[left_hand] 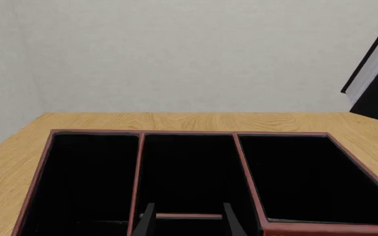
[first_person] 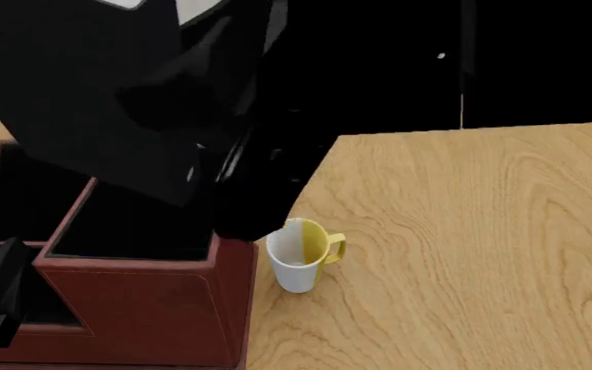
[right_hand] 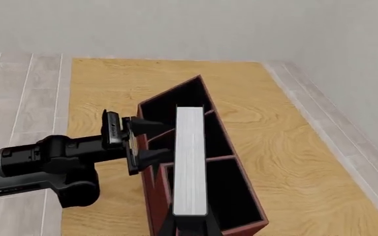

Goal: Pick up the book and place it in the right compartment of the caddy.

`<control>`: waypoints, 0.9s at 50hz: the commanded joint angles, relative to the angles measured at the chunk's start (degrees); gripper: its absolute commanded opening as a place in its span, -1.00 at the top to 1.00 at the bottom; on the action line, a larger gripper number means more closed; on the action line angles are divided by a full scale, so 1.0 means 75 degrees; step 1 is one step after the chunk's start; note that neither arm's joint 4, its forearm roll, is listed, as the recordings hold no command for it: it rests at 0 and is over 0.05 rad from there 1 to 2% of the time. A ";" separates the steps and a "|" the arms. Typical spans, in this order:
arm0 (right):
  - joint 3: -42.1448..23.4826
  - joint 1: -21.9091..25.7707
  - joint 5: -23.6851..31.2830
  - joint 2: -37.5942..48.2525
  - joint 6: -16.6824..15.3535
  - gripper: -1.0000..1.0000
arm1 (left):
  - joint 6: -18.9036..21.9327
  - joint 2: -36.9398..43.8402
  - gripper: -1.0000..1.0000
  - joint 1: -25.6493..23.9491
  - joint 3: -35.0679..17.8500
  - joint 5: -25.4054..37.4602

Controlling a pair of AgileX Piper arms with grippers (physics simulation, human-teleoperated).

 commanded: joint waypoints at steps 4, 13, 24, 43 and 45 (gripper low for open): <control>-0.0728 -0.0181 0.0419 0.0543 0.0154 1.00 | 0.0001 -0.0001 -1.00 0.0000 0.0000 0.0000; -0.0957 -0.0204 0.0603 0.0860 0.0131 1.00 | 0.0000 0.0000 -1.00 0.0000 0.0000 0.0000; -0.0730 -0.0244 0.0522 0.1064 -0.0006 1.00 | 0.0000 -0.0003 -1.00 0.0000 0.0000 -0.0001; -0.0219 -0.0440 0.0050 0.1043 0.0103 1.00 | 0.0004 -0.0002 -1.00 0.0000 0.0000 0.0000; -0.0094 -0.0442 -0.0054 0.1058 0.0107 1.00 | 0.0000 -0.0002 -1.00 0.0001 0.0000 0.0000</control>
